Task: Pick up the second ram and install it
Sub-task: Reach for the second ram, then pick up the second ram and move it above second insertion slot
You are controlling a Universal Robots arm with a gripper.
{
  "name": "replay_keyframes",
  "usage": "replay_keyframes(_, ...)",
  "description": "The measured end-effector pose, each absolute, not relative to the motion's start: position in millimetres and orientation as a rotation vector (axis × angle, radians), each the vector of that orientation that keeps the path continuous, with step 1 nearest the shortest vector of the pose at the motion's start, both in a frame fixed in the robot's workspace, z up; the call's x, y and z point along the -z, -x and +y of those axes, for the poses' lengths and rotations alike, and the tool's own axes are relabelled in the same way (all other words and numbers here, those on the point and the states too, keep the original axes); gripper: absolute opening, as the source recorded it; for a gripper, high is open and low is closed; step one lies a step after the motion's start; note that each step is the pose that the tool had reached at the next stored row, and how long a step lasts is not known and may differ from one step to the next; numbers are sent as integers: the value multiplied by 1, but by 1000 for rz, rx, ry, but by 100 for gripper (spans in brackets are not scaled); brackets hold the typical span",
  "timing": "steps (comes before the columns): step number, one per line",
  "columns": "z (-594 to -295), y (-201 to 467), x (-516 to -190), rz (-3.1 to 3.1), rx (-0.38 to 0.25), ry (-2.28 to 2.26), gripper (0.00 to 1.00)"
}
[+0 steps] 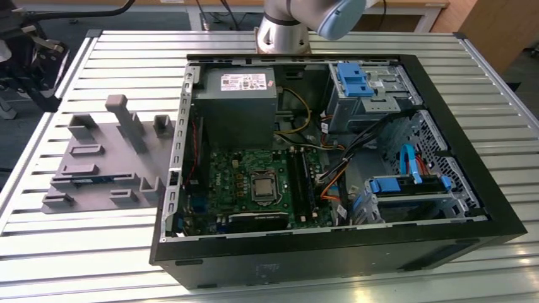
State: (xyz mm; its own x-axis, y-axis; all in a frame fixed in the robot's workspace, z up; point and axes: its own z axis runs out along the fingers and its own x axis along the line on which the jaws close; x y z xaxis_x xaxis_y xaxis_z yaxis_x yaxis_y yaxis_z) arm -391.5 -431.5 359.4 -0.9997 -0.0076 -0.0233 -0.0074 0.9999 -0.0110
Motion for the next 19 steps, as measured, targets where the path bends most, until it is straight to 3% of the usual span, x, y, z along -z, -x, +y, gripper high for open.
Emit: replay_keyframes(19,-432,409,-359,3118,17,19,11)
